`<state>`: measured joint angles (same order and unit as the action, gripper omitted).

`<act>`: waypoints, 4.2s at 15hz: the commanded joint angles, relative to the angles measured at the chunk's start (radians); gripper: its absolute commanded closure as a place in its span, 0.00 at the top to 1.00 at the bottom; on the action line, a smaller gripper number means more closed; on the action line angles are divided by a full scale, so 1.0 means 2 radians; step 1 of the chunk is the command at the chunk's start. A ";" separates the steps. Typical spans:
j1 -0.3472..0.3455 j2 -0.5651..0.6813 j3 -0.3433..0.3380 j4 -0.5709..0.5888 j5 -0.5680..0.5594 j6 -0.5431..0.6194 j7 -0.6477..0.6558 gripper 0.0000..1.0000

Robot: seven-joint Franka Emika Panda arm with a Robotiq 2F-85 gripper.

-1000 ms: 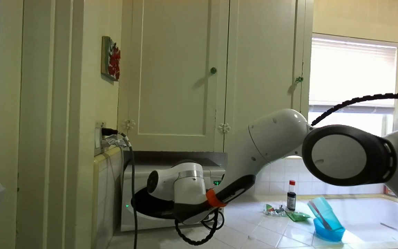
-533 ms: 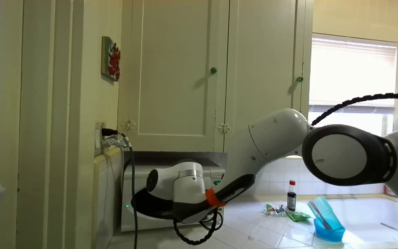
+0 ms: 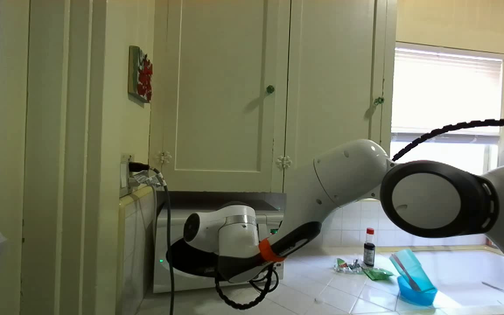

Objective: Open the microwave

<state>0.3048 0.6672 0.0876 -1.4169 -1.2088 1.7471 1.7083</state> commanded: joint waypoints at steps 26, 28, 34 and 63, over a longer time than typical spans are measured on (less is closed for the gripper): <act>0.053 0.084 0.067 0.061 0.015 0.037 -0.072 0.08; 0.059 0.099 0.078 0.074 0.066 0.040 -0.102 0.58; 0.090 0.104 0.033 0.099 0.155 -0.081 -0.098 0.95; 0.104 0.079 -0.035 0.019 -0.116 -0.175 0.070 1.00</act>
<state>0.5308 0.8569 0.0143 -1.2874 -1.3060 1.3187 1.7986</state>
